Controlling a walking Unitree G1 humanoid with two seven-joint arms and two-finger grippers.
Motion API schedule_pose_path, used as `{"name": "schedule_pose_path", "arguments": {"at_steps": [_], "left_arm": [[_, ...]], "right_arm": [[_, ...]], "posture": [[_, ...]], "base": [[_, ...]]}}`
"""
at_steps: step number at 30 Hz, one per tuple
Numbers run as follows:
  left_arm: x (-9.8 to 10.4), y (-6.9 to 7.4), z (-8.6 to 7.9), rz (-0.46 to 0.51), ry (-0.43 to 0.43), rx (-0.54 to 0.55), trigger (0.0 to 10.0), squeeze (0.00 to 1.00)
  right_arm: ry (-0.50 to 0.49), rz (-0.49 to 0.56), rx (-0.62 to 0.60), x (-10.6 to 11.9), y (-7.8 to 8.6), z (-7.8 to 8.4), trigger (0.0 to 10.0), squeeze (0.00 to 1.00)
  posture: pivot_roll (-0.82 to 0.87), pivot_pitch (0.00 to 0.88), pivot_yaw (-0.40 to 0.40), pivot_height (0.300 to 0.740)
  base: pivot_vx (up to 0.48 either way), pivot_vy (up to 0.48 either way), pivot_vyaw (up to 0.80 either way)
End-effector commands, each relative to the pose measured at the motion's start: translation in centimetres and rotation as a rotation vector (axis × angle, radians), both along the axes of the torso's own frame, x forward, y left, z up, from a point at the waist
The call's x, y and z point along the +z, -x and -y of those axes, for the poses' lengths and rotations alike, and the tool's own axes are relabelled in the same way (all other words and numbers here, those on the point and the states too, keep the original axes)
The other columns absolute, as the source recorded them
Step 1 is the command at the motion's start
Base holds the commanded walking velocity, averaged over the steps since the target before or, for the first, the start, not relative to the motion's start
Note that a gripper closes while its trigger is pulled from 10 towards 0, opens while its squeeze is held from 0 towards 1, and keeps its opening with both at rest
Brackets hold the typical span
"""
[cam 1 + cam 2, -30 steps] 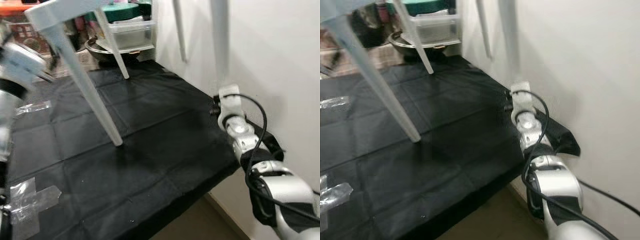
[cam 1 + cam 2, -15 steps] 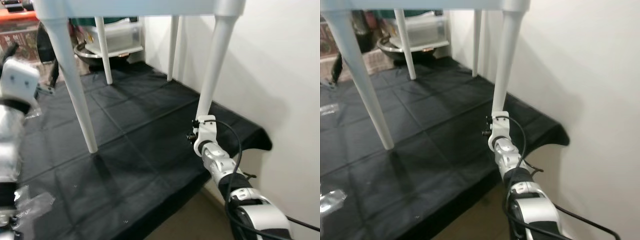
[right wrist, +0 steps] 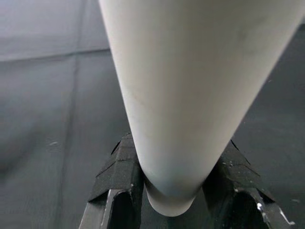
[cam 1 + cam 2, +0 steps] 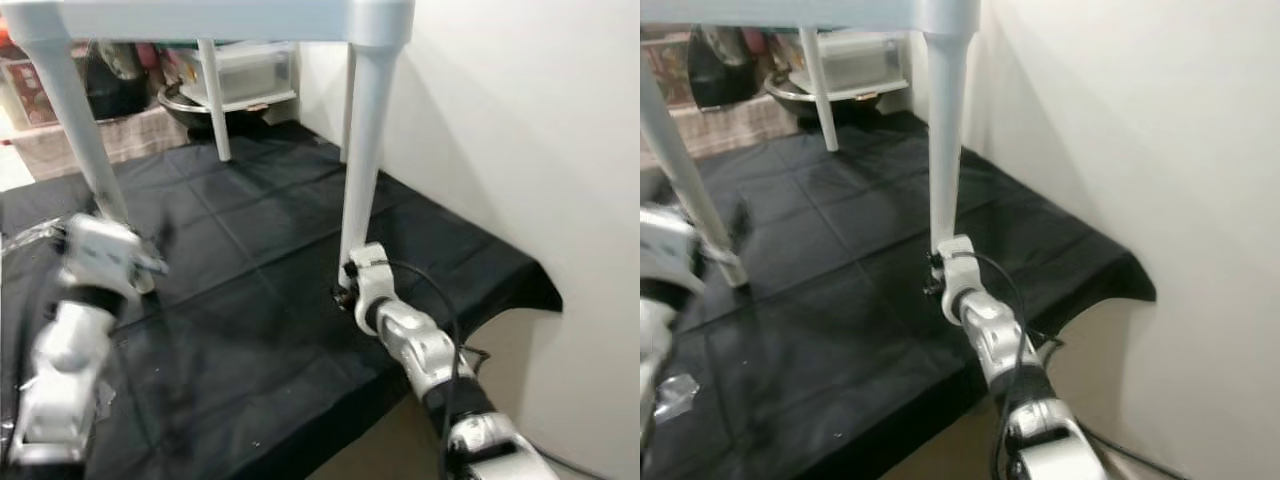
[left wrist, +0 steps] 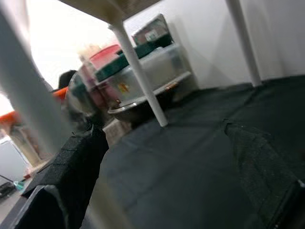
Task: Building children table
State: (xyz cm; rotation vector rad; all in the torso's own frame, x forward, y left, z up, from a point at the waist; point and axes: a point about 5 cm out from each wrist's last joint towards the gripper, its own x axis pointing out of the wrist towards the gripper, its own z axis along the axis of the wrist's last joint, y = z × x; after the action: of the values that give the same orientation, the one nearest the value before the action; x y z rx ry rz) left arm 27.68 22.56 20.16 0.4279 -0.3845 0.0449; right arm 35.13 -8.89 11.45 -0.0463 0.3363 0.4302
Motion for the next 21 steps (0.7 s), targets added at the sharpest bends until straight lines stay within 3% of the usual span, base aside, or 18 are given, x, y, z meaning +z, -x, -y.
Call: {"name": "schedule_pose_path", "arguments": {"at_steps": [1,6,10,15,18,21], "left_arm": [[0.7,0.2,0.3,0.028,-0.012,-0.003,10.0,0.00],[0.0,0.4,1.2,0.001,-0.006,-0.022,10.0,0.00],[-0.7,0.6,2.1,-0.025,0.009,-0.040,10.0,0.00],[-1.1,0.8,2.6,-0.040,0.016,-0.051,10.0,0.00],[-1.9,1.5,3.5,-0.078,0.039,-0.063,10.0,0.00],[-2.8,2.2,4.1,-0.126,0.037,-0.070,10.0,0.00]], "right_arm": [[-0.027,0.029,0.027,1.0,0.0,-0.5,10.0,1.00],[-0.069,0.074,0.056,1.6,1.1,0.0,10.0,1.00],[-0.101,0.201,0.126,2.7,2.7,0.5,10.0,1.00],[-0.130,0.282,0.115,3.5,3.5,1.5,10.0,1.00],[-0.130,0.360,0.055,4.3,4.7,3.4,10.0,1.00],[-0.169,0.394,0.048,5.0,6.1,3.7,10.0,1.00]], "posture": [[0.03,0.000,-0.062,0.740],[0.02,0.000,-0.056,0.740],[0.01,0.000,-0.050,0.740],[0.00,0.000,-0.047,0.740],[-0.01,0.000,-0.042,0.740],[-0.01,0.000,-0.042,0.740]], "base": [[0.000,0.000,0.00],[0.000,0.000,0.00],[0.000,0.000,0.00],[0.000,0.000,0.00],[0.000,0.000,0.00],[0.000,0.000,0.00]]}}
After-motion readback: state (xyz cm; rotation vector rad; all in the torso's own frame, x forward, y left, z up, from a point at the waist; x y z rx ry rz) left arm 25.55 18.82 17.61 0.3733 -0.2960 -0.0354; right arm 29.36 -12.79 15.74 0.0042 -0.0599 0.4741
